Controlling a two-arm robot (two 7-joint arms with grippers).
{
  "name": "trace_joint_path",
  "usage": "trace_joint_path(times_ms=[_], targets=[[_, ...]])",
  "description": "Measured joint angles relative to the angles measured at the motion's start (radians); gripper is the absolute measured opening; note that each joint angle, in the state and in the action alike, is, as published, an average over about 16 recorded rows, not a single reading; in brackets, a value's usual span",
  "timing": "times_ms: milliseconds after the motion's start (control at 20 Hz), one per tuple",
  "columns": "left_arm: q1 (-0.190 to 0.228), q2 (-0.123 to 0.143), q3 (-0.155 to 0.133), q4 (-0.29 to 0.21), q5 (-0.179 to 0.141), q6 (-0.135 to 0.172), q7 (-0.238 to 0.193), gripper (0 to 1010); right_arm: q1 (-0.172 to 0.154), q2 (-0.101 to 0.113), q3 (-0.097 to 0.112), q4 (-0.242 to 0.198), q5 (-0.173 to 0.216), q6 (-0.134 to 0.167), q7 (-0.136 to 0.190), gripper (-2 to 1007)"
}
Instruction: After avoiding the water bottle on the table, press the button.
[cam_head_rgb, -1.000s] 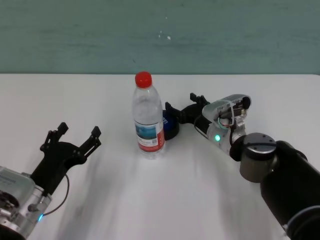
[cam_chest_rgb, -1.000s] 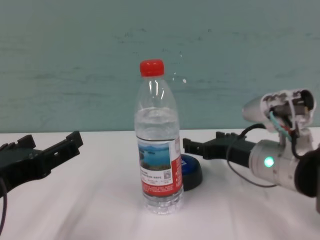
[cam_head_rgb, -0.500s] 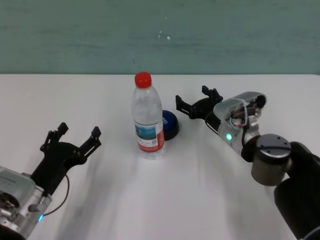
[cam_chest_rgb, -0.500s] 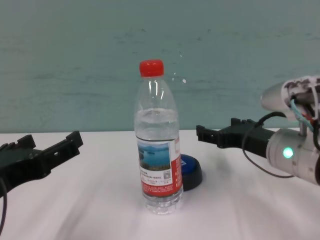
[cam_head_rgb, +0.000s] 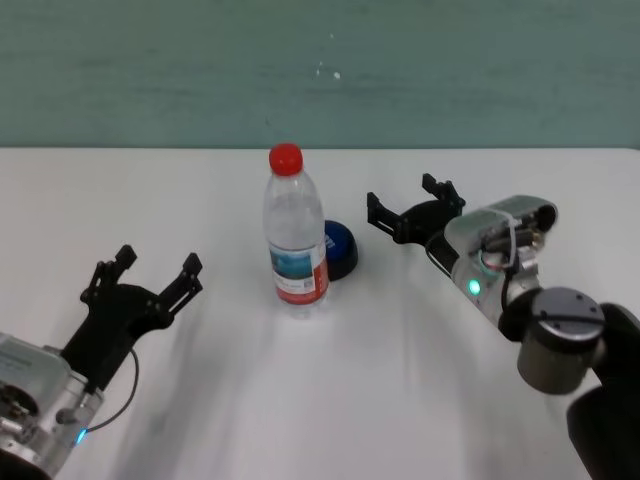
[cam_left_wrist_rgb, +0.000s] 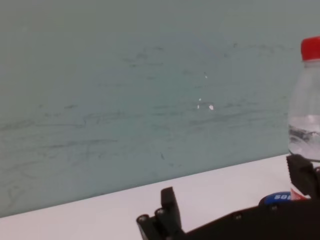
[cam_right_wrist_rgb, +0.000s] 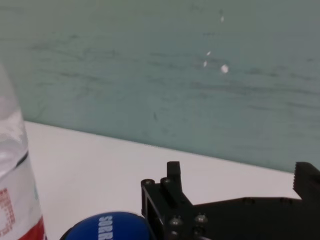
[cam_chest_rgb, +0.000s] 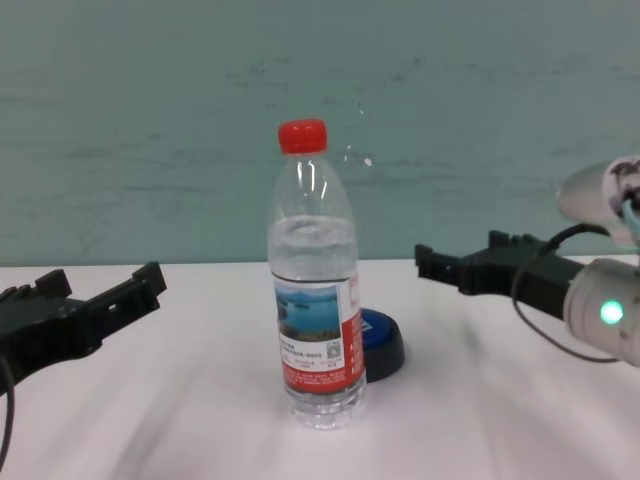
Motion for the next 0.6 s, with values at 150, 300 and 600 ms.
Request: trace_joint_path(times_ms=[150,300,600], targets=[[0.0,0.0,0.0,0.0,0.0,0.0,0.0,1010,-0.034,0.005,0.005,-0.049,-0.007,0.006,-0.015,1004],[0.0,0.0,0.0,0.0,0.0,0.0,0.0,1010,-0.068,0.008,0.01,-0.097,-0.015,0.012,-0.029,1004],[0.0,0.0,0.0,0.0,0.0,0.0,0.0,1010,-0.134,0.006,0.016,-0.179,-0.037,0.015,-0.058,1004]])
